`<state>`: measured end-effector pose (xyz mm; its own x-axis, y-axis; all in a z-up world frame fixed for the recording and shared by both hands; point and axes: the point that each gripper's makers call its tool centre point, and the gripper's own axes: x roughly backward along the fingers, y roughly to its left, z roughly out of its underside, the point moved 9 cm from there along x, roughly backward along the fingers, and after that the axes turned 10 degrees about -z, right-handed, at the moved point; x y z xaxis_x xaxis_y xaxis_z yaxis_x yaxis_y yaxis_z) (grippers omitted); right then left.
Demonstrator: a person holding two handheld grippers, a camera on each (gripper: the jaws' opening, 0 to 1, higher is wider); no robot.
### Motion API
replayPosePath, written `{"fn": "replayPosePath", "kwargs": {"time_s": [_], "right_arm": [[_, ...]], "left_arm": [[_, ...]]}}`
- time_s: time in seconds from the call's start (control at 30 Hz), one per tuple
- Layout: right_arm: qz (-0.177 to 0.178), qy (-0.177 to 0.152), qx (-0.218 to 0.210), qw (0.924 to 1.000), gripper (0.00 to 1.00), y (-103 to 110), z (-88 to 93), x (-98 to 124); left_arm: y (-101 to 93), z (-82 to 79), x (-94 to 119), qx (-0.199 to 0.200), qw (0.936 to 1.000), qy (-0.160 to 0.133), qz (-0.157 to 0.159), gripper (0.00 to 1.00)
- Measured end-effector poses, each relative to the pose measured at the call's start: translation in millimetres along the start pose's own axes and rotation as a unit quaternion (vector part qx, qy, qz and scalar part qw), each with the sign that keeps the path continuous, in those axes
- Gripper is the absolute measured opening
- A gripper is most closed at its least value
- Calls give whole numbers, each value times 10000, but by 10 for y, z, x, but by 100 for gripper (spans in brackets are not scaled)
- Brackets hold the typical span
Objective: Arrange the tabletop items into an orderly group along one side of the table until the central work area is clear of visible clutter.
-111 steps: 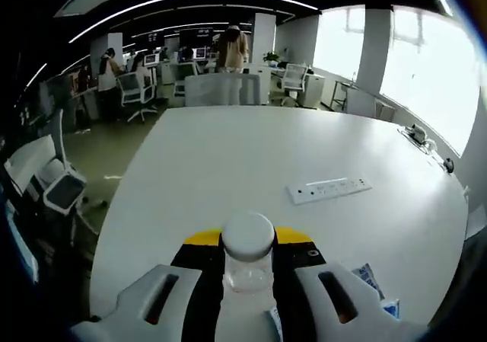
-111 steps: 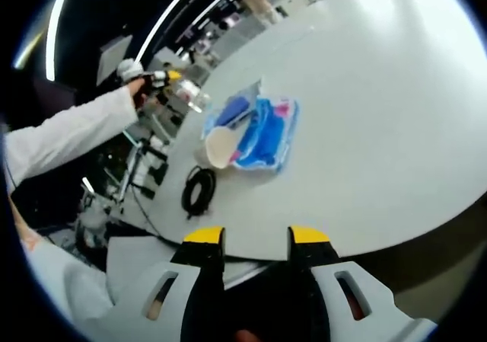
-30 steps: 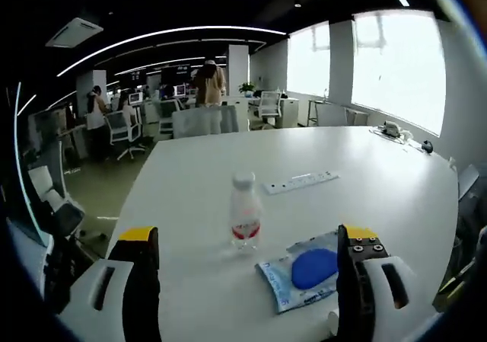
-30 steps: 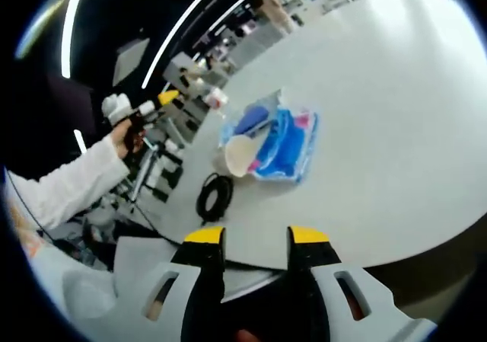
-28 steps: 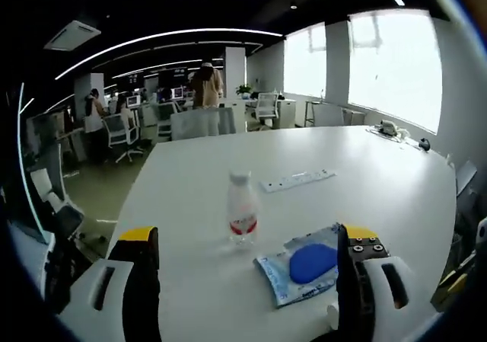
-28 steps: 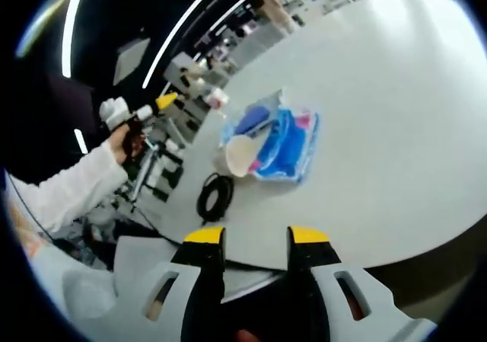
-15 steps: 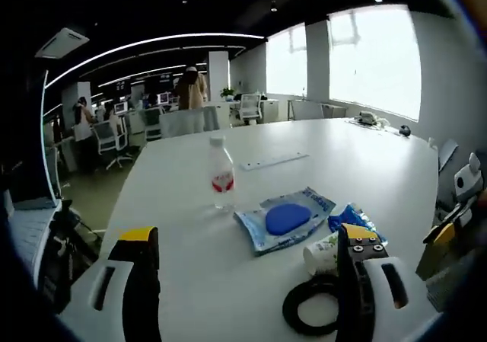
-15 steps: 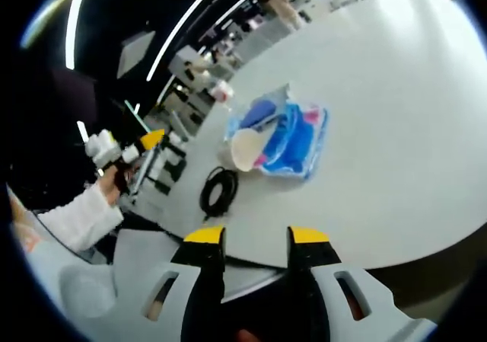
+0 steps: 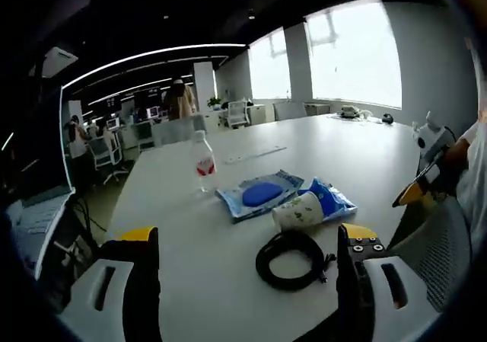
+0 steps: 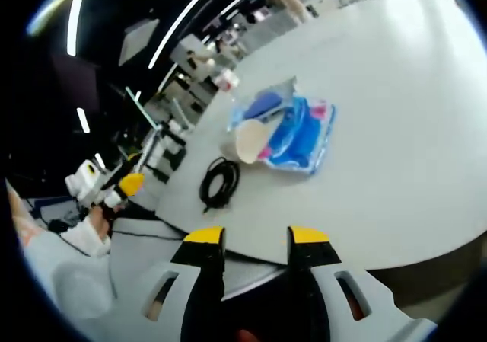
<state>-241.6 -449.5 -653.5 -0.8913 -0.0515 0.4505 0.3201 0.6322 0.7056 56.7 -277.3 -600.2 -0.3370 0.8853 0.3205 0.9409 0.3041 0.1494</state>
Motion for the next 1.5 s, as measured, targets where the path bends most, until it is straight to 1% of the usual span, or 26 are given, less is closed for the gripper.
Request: {"fn": "replayPosePath", "kwargs": {"time_s": [0.1,0.13,0.17,0.2,0.23,0.27,0.3,0.37,0.43,0.5,0.57,0.63,0.73,0.87,0.97,1.03,1.1,1.17,1.27,1.3,1.33,1.37,1.4,1.43,1.47,1.5], "right_arm": [[8,27,47,10000,30,39,-1,2],[10,32,57,10000,30,42,-1,2],[18,42,82,10000,30,54,0,2],[19,49,100,9999,30,58,-2,2],[17,73,144,9999,30,65,-8,7],[42,70,194,9998,30,67,-14,14],[101,25,219,9997,30,57,-20,17],[138,-111,95,9998,30,54,-14,-3],[123,-174,42,9998,31,68,3,-42],[105,-208,115,9997,31,115,12,-88],[100,-264,207,9994,31,173,9,-97],[104,-409,217,9989,31,212,-8,-90],[148,-610,128,9979,31,248,-18,-112],[155,-738,146,9970,31,302,-52,-232],[141,-862,213,9960,31,356,-132,-289],[74,-1011,359,9942,31,407,-247,-334],[12,-1017,403,9940,31,398,-346,-378],[-72,-957,502,9941,31,393,-436,-433],[-331,-567,556,9963,31,369,-610,-586],[-436,-507,621,9958,31,368,-659,-628],[-547,-356,689,9955,31,361,-706,-688],[-581,-228,720,9955,30,344,-730,-728],[-570,-19,772,9954,29,303,-746,-786],[-556,35,767,9955,29,289,-748,-801],[-575,151,750,9954,29,251,-783,-879],[-609,176,773,9950,29,247,-791,-898]], "left_arm": [[-39,220,63,-5,9999,86,-104,95],[-41,238,64,-42,9998,169,-128,89],[-27,191,36,-514,9976,417,-193,83],[-48,119,14,-578,9981,26,-222,79],[-57,91,36,-472,9985,-207,-192,78],[-53,109,68,-340,9990,-215,-218,79],[-32,129,69,-233,9993,-134,-257,82],[-4,158,31,-120,9995,-9,-284,89],[-9,181,19,-40,9996,121,-267,93],[-28,187,23,-80,9997,133,-196,93],[-50,169,40,-80,9999,46,-137,93],[-54,165,43,-71,9999,10,-136,93],[-48,185,32,-13,9998,106,-141,93],[-56,193,36,-23,9998,151,-90,92],[-74,196,39,-28,9999,147,-20,92],[-82,196,40,-21,9999,152,25,92],[-80,187,44,-52,9999,103,17,92],[-73,184,37,-125,9998,125,2,92],[-54,174,37,-180,9997,82,-146,91],[-50,175,33,-191,9997,81,-160,91],[-48,178,28,-183,9996,103,-167,91],[-47,185,26,-160,9996,139,-168,92],[-51,194,23,-130,9997,166,-154,93],[-54,195,23,-118,9997,173,-150,93],[-58,194,23,-113,9997,168,-151,94],[-64,195,20,-112,9997,160,-159,95]]}}
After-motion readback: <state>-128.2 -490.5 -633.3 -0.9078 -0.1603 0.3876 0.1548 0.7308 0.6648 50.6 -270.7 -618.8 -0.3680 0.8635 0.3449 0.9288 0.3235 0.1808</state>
